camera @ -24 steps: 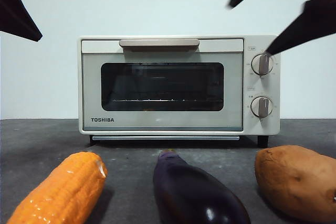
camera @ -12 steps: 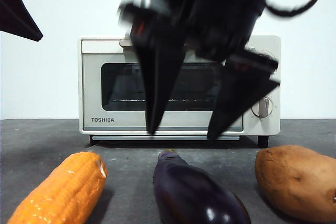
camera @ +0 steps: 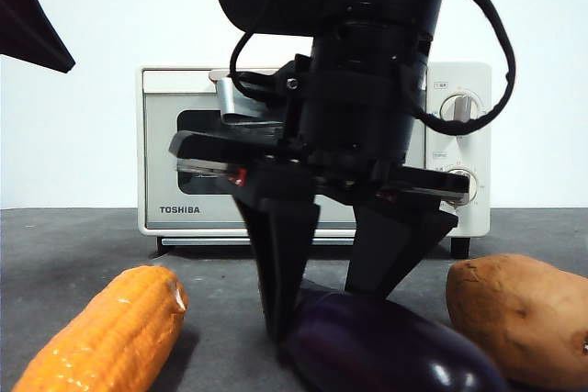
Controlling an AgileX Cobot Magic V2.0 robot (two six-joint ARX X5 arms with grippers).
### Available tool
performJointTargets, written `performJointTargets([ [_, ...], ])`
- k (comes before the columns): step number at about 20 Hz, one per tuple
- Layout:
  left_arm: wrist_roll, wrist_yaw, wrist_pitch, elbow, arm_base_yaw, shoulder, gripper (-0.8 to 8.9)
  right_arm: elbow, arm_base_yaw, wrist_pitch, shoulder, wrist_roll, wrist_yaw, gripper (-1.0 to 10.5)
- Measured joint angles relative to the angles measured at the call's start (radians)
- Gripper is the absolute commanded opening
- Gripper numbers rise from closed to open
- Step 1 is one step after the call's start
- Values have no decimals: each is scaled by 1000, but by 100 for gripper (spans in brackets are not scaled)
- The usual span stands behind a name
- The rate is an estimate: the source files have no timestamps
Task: Take the eggplant from the table,put the eggplant in the oven
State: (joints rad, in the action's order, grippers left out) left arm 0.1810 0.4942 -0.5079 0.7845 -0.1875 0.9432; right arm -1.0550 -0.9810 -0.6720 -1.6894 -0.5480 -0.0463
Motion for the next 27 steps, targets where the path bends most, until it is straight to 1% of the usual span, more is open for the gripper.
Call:
performJointTargets([
  [2,0,0,0,0,0,0,6,-39,0,-75,0,-6,-29,147],
  [3,0,0,4,0,0,0,6,-72,0,-122,5,-2,-29,147],
  [4,0,0,3,3,-5,3,6,-112,0,-173,23,19,-29,147],
  [6,0,0,0,40,-33,32,6,-206,-1,-301,80,96,-29,147],
  [8,0,-21,-4,101,-71,72,6,-270,-1,-417,163,195,-29,147],
  [11,0,-68,-4,191,-135,146,6,-282,-6,-487,281,298,-28,147],
  [13,-2,-77,-4,258,-172,216,6,-282,-7,-531,358,343,-8,147],
  [17,-27,-121,-32,449,-246,388,6,-282,-6,-622,506,383,81,147],
  [20,-73,-135,-107,608,-280,528,6,-282,-6,-661,585,388,139,147],
  [22,-106,-172,-167,702,-298,615,6,-282,-6,-665,636,387,177,147],
  [24,-140,-217,-212,772,-314,688,6,-282,-6,-667,683,385,202,147],
  [27,-173,-264,-246,838,-328,756,6,-282,-6,-668,745,383,204,147],
])
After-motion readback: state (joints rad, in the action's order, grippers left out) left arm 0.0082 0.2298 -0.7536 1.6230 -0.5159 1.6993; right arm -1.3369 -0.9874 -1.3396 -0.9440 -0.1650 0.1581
